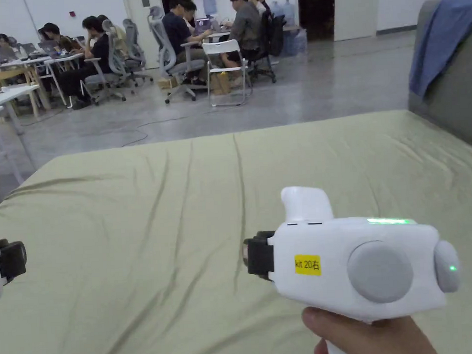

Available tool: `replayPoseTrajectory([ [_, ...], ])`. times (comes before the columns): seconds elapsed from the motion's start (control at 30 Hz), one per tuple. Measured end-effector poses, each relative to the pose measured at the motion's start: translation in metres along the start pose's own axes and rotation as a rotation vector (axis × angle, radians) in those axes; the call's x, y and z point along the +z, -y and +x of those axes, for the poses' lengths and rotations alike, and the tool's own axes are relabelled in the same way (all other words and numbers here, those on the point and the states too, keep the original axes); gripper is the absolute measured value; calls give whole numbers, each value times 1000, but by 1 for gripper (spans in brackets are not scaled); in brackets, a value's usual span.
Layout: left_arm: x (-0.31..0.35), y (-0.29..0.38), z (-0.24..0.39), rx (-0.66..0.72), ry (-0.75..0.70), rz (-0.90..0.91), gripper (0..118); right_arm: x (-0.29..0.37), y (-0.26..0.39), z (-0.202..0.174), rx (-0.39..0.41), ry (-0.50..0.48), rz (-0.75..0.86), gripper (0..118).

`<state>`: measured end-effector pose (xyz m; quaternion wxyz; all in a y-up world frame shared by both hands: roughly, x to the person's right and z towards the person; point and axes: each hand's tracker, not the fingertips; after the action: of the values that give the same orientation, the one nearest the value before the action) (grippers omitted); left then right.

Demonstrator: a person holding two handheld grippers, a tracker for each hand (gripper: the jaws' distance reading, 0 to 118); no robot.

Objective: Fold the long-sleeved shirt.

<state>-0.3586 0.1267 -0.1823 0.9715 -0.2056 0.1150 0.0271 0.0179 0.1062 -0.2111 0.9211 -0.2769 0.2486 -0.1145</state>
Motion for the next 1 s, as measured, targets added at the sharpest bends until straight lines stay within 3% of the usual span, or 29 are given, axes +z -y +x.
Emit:
replayPoseTrajectory([
  [0.13,65,-1,81,-21,44,271,0,81,-12,24,168,261,301,0],
  [0.23,94,8,129,-68,86,309,0,128,-15,36,193,317,434,0],
  [0.37,108,18,148,10,118,312,0,159,-13,39,277,362,473,0],
  [0.57,154,30,178,2,95,361,0,185,2,32,287,313,478,0],
  [0.93,173,25,194,-51,153,328,0,200,2,29,267,270,495,0],
  [0.97,171,24,197,-82,168,330,10,200,-1,31,252,264,490,0],
  [1.0,169,23,199,-130,175,332,39,199,-5,31,237,254,481,7],
])
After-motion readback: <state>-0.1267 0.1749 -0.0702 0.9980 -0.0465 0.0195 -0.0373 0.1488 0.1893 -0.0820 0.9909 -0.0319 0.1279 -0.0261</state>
